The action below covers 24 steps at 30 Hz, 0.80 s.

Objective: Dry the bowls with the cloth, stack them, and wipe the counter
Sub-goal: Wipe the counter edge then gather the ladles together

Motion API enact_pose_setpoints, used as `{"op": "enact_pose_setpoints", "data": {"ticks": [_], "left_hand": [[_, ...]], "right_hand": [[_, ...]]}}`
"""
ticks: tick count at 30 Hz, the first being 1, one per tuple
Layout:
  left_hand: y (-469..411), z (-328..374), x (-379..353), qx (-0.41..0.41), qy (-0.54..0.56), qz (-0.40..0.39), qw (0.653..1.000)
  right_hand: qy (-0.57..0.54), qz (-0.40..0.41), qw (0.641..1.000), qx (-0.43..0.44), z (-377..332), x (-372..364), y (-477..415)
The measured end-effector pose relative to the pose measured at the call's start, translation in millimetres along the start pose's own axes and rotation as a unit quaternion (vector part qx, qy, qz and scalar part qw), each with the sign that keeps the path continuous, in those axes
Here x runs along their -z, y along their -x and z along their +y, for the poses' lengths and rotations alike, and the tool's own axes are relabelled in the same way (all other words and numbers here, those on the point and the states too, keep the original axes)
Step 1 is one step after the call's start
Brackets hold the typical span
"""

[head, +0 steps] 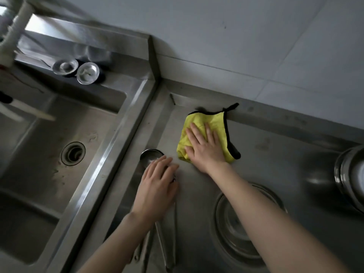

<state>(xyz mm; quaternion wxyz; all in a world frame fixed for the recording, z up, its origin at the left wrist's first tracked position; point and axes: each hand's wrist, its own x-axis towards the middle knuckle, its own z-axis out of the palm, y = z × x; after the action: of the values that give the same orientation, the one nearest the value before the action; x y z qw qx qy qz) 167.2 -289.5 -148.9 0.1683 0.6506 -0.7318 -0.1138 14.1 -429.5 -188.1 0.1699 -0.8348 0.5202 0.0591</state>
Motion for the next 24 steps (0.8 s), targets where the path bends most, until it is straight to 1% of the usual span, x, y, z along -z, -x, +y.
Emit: {"op": "enact_pose_setpoints", "data": {"ticks": [5, 8, 10, 12, 14, 16, 18, 19, 21, 24], "left_hand": [[7, -9, 12, 0.016, 0.01, 0.015, 1.0], [17, -13, 18, 0.053, 0.025, 0.021, 0.998], [30, -15, 20, 0.086, 0.034, 0.026, 0.995], [44, -15, 22, 0.116, 0.036, 0.032, 0.992], [59, -13, 23, 0.151, 0.033, 0.028, 0.988], [74, -7, 24, 0.195, 0.029, 0.004, 0.98], [88, 1, 22, 0.23, 0.014, -0.03, 0.973], [94, 6, 22, 0.248, 0.006, -0.049, 0.967], [107, 17, 17, 0.285, -0.004, -0.091, 0.954], [121, 27, 7, 0.314, -0.004, -0.138, 0.939]], "right_hand": [[0.02, -0.03, 0.999, 0.023, -32, 4, -39], [0.017, -0.049, 0.998, 0.031, -37, 10, -45], [-0.009, -0.057, 0.997, 0.041, -36, 14, -38], [-0.064, -0.039, 0.996, 0.043, -36, 18, -21], [-0.095, 0.011, 0.994, 0.051, -38, 21, 9], [-0.085, 0.05, 0.991, 0.089, -42, 22, 43], [-0.047, 0.077, 0.984, 0.156, -45, 20, 75], [-0.02, 0.076, 0.978, 0.192, -48, 20, 88], [0.038, 0.048, 0.964, 0.258, -56, 17, 110], [0.103, 0.008, 0.94, 0.325, -69, 8, 129]]}}
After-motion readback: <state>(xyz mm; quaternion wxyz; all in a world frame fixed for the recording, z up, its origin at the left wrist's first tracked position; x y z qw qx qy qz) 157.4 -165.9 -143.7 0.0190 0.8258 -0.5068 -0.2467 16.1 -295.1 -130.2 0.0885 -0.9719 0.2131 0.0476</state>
